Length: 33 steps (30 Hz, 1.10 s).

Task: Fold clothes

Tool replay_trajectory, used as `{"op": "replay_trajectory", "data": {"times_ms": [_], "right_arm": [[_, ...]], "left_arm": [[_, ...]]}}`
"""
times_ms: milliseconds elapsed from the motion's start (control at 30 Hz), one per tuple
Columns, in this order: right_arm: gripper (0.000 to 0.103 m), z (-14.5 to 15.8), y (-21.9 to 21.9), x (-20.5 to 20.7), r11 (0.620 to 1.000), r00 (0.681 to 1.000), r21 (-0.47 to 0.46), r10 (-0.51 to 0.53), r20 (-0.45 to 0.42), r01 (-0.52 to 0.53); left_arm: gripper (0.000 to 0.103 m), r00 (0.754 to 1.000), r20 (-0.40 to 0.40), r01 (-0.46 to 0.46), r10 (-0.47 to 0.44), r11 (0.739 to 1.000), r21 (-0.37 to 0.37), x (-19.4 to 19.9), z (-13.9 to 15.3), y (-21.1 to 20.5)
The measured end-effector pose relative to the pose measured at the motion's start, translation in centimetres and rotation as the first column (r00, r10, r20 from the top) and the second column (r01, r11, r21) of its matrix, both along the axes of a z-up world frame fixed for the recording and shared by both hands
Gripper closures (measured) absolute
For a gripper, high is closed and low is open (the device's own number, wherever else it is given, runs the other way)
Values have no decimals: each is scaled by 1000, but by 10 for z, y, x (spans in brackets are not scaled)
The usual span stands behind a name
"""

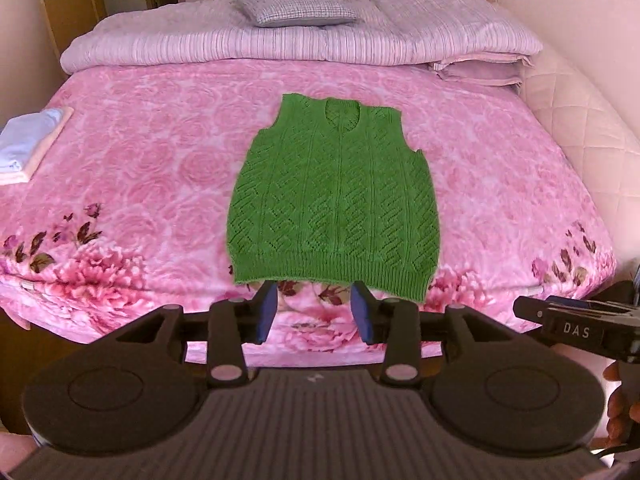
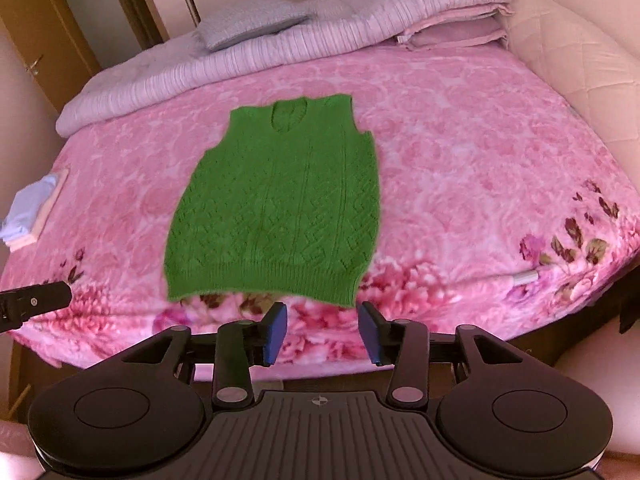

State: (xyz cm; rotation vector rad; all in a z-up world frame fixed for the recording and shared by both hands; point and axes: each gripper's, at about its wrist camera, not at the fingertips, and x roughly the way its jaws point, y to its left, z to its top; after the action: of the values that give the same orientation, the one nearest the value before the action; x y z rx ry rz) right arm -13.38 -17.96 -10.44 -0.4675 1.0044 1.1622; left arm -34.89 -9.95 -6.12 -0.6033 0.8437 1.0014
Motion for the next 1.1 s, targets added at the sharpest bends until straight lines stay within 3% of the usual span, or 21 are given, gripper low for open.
{"op": "replay_trajectory", "data": {"times_ms": [233,633,1100], "right_arm": [[50,12,-14,-11,1000,1000,-9,9,23,-8],[36,5,-26,-22,996,999,-80,43,16,-41],[36,13,-25,-27,996,999,-90,27,38,-23]], "left_arm": [[67,1000,-25,7,-7,1000,0,-5,2,-19],[67,997,-75,31,-34,999,-36,-3,-10,-38],[67,995,-89,51,-52,999,-20,0,-5,-40]]}}
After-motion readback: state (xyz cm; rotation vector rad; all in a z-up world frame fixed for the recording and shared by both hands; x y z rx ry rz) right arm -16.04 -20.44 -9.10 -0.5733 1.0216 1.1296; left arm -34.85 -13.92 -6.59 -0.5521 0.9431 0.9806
